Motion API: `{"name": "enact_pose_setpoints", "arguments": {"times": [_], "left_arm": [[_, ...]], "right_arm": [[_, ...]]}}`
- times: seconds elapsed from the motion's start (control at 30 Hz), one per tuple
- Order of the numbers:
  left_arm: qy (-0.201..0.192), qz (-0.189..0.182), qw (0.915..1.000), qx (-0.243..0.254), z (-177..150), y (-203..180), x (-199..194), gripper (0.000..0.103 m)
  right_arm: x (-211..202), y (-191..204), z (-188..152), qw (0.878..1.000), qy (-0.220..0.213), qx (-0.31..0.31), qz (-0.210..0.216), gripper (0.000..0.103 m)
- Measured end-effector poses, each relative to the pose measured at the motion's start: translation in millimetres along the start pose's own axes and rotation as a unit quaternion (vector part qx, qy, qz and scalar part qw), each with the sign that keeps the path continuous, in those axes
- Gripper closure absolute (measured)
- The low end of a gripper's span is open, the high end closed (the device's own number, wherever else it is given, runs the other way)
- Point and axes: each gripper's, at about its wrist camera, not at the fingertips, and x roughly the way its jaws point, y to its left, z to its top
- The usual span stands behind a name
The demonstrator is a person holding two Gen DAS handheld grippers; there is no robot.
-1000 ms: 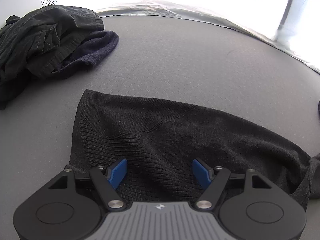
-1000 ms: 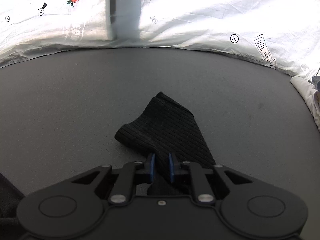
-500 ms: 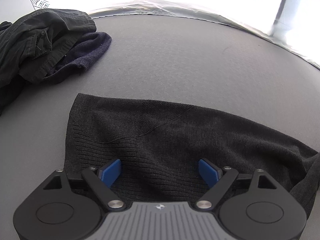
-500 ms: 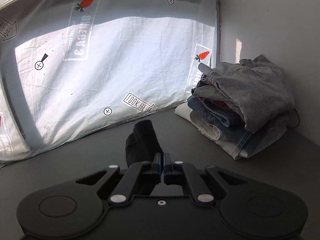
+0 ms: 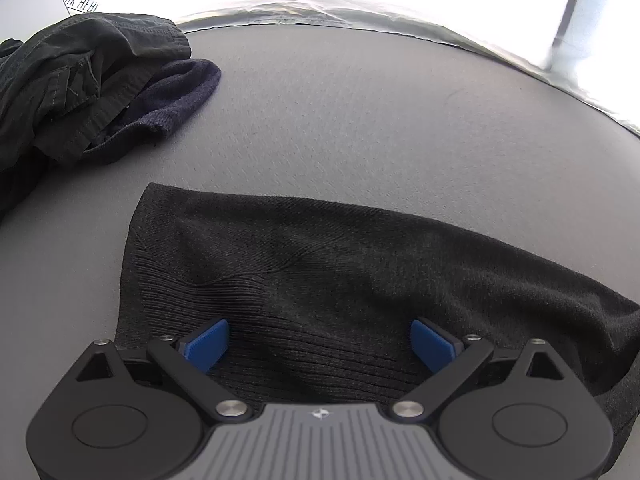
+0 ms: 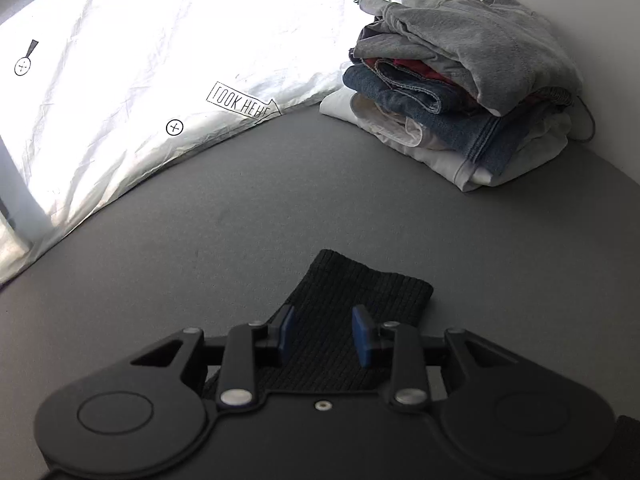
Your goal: Fold clothes
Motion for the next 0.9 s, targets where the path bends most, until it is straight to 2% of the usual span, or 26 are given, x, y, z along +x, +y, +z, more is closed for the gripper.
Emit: {"name": "enact_pose_setpoints", "arguments": {"times": [0.07, 0.17, 0.27, 0.33, 0.4, 0.43, 0.47, 0.5, 0.63, 0.73, 0.9], "left_arm": [[0.001, 0.001, 1.0000, -0.001, 0.0, -1.0, 0.7, 0.004], [0.002, 0.001, 1.0000, -0.002, -0.2, -1.5, 1.8, 0.002], [0.003, 0.001, 1.0000, -0.001, 0.2, -0.1, 3.4, 0.000], [0.004, 0.002, 1.0000, -0.002, 0.4, -0.4, 3.5, 0.000], [0.004, 0.002, 1.0000, -0.002, -0.2, -0.9, 3.4, 0.000], [0.004, 0.003, 1.0000, -0.003, -0.3, -1.6, 3.4, 0.000], [0.003, 0.003, 1.0000, -0.003, -0.5, -1.8, 3.4, 0.000], [0.004, 0.003, 1.0000, -0.003, -0.5, -1.8, 3.5, 0.000], [0.003, 0.002, 1.0000, -0.002, 0.2, -1.2, 3.9, 0.000], [0.001, 0.002, 1.0000, -0.002, 0.0, -1.7, 3.2, 0.000], [-0.001, 0.002, 1.0000, -0.002, -0.6, -1.9, 2.5, 0.000]], "right_arm": [[13.9, 14.3, 0.1, 1.000, 0.007, 0.005, 0.006, 0.069], [28.8, 29.2, -0.6, 1.000, 0.017, 0.014, 0.002, 0.061], [38.9, 38.3, -3.8, 0.998, 0.033, -0.004, -0.047, 0.061], [39.2, 37.6, -6.0, 0.998, 0.030, -0.005, -0.057, 0.062], [37.9, 34.9, -6.1, 0.998, 0.030, -0.012, -0.055, 0.070], [37.5, 33.7, -5.9, 0.998, 0.030, -0.016, -0.048, 0.078], [37.2, 32.1, -5.6, 0.999, 0.029, -0.018, -0.039, 0.089], [36.9, 30.5, -5.1, 0.999, 0.028, -0.018, -0.035, 0.094], [33.6, 21.7, 1.1, 1.000, 0.021, 0.010, -0.017, 0.097], [16.9, 20.7, 9.6, 1.000, -0.011, 0.020, 0.008, 0.098], [-52.5, 11.8, 27.5, 0.988, -0.120, 0.058, 0.081, 0.098]]}}
